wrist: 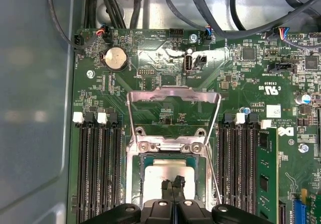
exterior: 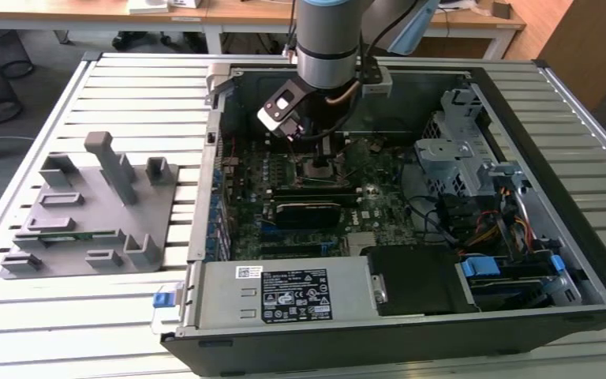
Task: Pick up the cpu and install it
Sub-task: 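Close the cpu cover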
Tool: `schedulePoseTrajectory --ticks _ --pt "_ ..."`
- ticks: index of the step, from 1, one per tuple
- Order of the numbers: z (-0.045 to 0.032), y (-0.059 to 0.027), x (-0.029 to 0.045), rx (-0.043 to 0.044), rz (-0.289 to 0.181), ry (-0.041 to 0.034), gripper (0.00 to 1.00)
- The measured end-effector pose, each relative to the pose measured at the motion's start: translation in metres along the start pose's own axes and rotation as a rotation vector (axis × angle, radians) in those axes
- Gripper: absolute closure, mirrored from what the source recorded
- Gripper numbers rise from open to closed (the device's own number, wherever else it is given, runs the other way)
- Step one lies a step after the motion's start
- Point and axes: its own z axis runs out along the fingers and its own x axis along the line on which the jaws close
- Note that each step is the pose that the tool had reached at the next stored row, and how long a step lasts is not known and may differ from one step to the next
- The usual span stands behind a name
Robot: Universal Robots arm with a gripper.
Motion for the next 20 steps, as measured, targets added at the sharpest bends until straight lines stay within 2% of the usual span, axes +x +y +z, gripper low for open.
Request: schedulePoseTrajectory --ticks 12,14,20 --pt "-0.0047 0.0003 0.0001 -0.0001 0.0 -0.0001 0.89" --pt "-0.0061 0.0003 0.0001 0.0001 0.0 -0.002 0.89" --pt "-0.0174 0.0009 0.0003 0.0002 0.0 -0.002 0.89"
